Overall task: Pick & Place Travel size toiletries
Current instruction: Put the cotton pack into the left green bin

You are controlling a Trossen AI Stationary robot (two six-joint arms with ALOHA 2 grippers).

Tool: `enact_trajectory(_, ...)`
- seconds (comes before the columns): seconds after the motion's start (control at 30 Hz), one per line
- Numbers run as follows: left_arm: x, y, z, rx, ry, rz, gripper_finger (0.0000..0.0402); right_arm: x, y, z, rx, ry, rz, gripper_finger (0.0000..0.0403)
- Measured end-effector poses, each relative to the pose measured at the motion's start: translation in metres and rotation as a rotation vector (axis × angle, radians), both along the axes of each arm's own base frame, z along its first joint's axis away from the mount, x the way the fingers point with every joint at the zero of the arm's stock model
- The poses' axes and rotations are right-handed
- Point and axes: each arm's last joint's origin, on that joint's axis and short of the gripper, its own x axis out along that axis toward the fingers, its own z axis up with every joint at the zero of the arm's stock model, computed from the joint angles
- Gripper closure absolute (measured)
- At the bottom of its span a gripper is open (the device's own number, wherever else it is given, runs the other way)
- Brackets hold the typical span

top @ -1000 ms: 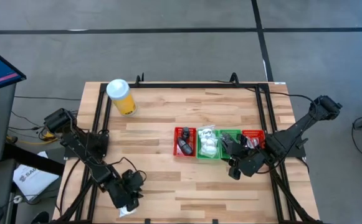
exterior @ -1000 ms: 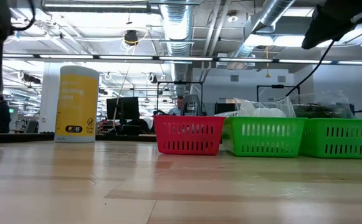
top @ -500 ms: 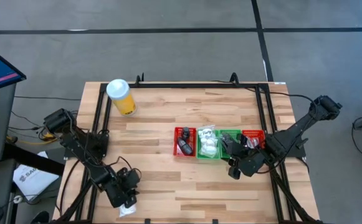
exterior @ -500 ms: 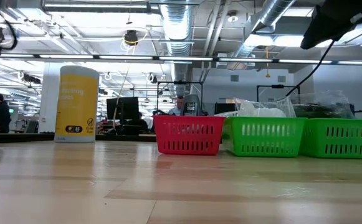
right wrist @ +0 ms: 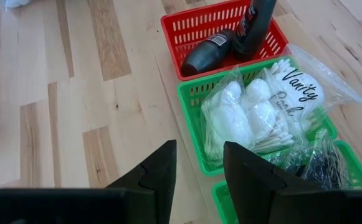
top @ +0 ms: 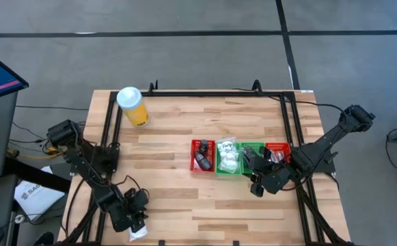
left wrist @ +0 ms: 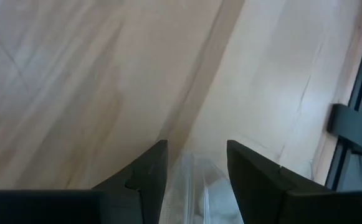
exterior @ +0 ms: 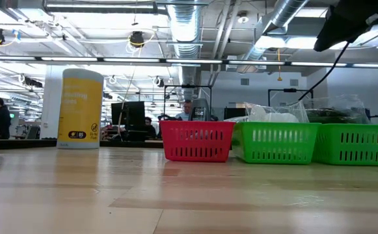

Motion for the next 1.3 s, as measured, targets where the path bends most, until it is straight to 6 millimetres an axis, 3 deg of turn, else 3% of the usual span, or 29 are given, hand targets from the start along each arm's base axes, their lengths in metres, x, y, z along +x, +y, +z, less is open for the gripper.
enact_trajectory(0.43, -0.004, -0.003, 0.001, 0.014, -0.010, -0.042, 0.0245, 0.000, 0.000, 0.000, -0.018, -0.005, 0.001, 0.0280)
enact_trajectory(0.7, -0.006, 0.002, 0.026, -0.058, -0.063, -0.038, 0.0245, 0.000, 0.000, 0.000, -0.033, -0.002, 0.016, 0.0280)
enact_trajectory(0.97, -0.008, 0.002, 0.029, -0.117, -0.016, -0.040, 0.0245, 0.001, 0.000, 0.000, -0.035, 0.000, 0.016, 0.0280)
enact_trajectory(1.3, -0.009, 0.002, 0.027, -0.151, 0.045, -0.024, 0.0245, 0.017, 0.011, -0.031, -0.123, 0.112, 0.029, 0.0280)
